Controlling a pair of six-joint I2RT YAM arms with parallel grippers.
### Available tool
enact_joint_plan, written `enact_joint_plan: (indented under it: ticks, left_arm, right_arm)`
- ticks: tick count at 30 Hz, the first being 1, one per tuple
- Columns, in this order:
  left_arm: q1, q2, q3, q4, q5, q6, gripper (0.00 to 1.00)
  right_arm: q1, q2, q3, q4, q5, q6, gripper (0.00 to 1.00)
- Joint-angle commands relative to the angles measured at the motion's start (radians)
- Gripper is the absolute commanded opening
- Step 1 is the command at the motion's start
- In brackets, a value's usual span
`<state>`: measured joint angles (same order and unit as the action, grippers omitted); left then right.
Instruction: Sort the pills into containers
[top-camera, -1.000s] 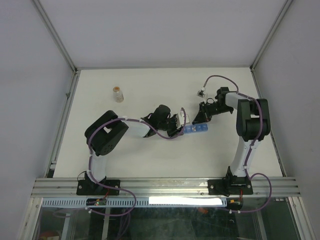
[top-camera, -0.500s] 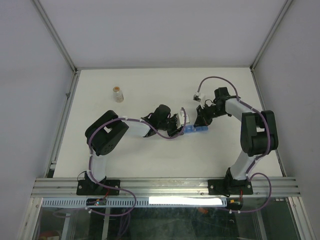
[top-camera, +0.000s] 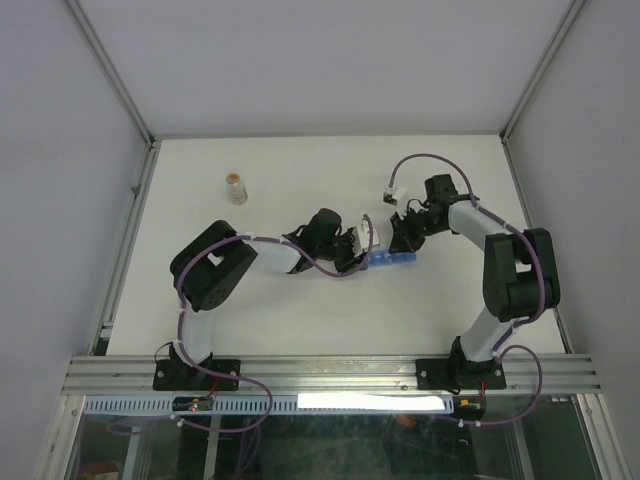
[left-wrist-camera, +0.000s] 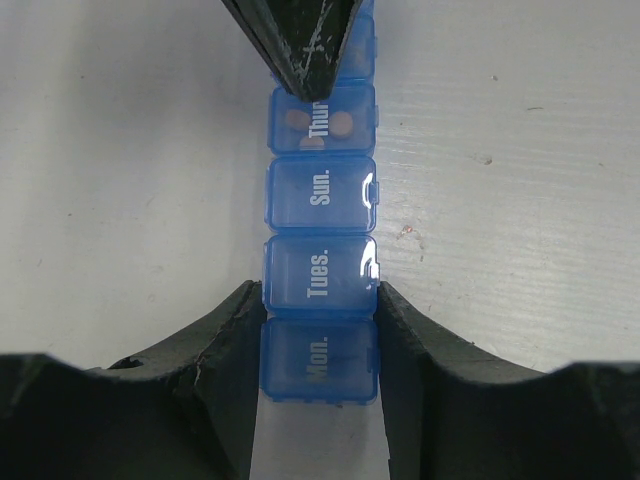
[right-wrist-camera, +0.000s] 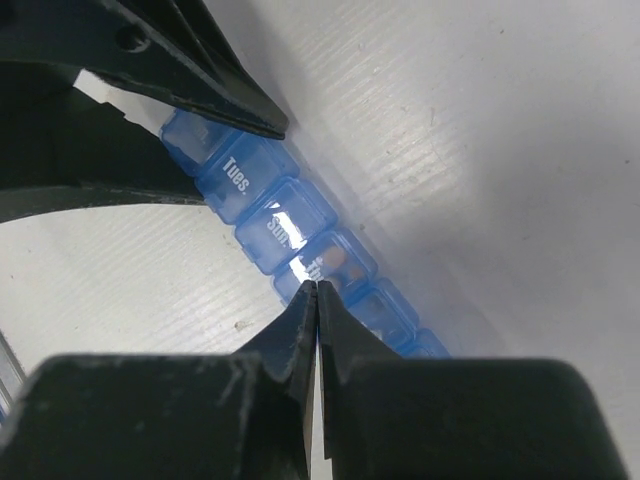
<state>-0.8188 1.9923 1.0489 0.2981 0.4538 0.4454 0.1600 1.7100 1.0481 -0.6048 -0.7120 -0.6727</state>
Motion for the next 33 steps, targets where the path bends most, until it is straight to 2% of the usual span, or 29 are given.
enact_joint_plan:
  ticks: [1,10,19,22,28,33]
  left_arm:
    - [-0.008,0.005,0.025,-0.019,0.049,0.009,0.23]
    - [-0.007,0.003,0.030,-0.027,0.048,0.015,0.23]
    - [-0.008,0.017,0.039,-0.038,0.051,0.013,0.21]
    - [-0.007,0.016,0.034,-0.039,0.048,0.019,0.20]
    - [-0.007,0.012,0.036,-0.039,0.050,0.018,0.20]
    - [-0.007,0.010,0.035,-0.040,0.046,0.018,0.21]
  right_arm:
    - [0.006,-0.133,-0.004,0.029,0.001,-0.004,0.02]
    - [0.012,-0.157,-0.036,0.033,-0.022,-0.008,0.02]
    - [0.059,0.126,-0.022,0.053,0.236,0.036,0.00]
    - [0.059,0.084,-0.024,0.060,0.224,0.039,0.00]
    - [0.059,-0.110,-0.031,0.010,0.024,-0.041,0.01]
    - [0.064,-0.207,-0.066,0.022,0.017,-0.076,0.02]
